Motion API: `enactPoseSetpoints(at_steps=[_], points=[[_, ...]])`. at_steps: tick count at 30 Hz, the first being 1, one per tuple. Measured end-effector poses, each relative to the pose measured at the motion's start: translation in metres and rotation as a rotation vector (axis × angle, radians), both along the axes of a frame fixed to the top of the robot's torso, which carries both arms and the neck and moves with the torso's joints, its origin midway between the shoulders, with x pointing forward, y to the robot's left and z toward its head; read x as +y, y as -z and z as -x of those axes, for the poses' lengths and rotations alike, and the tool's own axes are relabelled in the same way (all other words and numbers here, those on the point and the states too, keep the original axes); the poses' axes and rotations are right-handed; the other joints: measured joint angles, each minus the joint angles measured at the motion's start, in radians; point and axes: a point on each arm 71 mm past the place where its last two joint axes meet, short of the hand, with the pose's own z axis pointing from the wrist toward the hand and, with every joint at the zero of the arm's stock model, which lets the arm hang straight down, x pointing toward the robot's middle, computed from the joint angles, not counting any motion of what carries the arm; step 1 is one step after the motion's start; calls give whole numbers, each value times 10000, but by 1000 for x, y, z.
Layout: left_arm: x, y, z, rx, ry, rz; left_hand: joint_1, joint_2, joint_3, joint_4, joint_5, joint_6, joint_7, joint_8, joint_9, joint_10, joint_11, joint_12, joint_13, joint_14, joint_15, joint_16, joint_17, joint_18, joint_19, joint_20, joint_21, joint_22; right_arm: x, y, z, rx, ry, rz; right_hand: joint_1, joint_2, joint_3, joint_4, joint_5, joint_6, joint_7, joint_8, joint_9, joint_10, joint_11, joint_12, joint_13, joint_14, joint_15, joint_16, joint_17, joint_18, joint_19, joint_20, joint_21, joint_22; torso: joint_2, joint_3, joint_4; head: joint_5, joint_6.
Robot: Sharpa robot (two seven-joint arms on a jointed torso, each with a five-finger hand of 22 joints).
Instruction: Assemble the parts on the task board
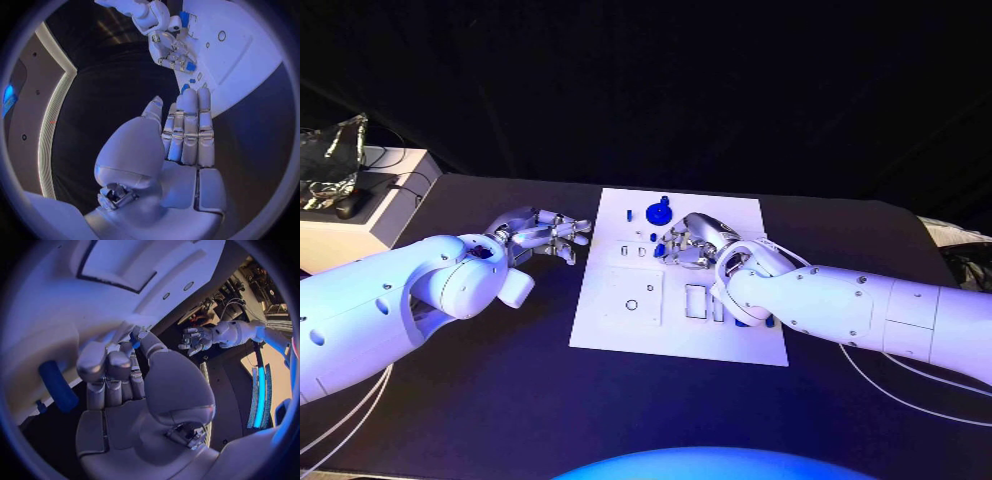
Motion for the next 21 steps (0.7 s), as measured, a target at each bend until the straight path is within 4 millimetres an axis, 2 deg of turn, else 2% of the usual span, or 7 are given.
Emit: enactPoseSetpoints(at_steps=[14,21], points=[[1,0,0,30,-6,-18,0,0,-29,29,0,-6,6,0,0,0,0,0,0,0,0,0,0,-1,0,0,-39,-1,-1,-6,6,63,-91,242,0,0,-56,1,0,0,0,0,-1,4,4,0,34,0,0,62,120,-1,0,0,115,1,-2,0,-20,17,-10],[2,0,0,41,-13,-29,0,0,-29,29,0,-39,39,0,0,0,0,0,0,-1,0,0,0,0,0,0,-40,-2,3,-17,6,133,-169,889,43,-43,-56,1,0,0,-1,0,-1,5,4,0,34,0,0,115,251,-1,0,0,260,0,-12,-17,-14,-7,6]])
